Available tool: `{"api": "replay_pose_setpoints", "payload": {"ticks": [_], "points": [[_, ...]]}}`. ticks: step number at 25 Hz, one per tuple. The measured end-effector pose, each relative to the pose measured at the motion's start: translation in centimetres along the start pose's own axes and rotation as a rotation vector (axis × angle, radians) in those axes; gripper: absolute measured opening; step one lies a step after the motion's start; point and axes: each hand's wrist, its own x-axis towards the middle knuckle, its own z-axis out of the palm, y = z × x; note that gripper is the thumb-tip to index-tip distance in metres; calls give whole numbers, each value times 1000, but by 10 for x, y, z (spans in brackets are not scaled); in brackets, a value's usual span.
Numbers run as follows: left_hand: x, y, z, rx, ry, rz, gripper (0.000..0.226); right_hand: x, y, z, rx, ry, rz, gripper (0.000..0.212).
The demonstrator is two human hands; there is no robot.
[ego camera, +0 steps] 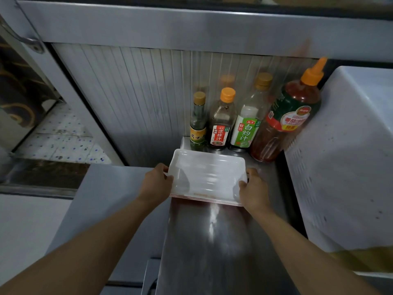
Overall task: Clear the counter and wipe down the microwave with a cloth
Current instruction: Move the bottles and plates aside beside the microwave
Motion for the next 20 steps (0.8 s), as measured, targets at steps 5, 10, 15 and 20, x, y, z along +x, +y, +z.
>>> {"api": "replay_pose_setpoints", "payload": {"ticks": [5, 10, 15, 20], "points": [[16, -1, -2, -7, 7, -3, 17, 16, -11, 8, -38, 20, -9, 34], [22, 2, -1, 4, 14, 0, 16, 27, -12, 11, -39, 35, -35, 39], [19, 2, 2, -6, 34, 4, 20, 25, -9, 13, -31, 51, -53, 37], [16, 3, 1, -8, 31, 10, 23, 25, -7, 9, -39, 31, -56, 39]]}}
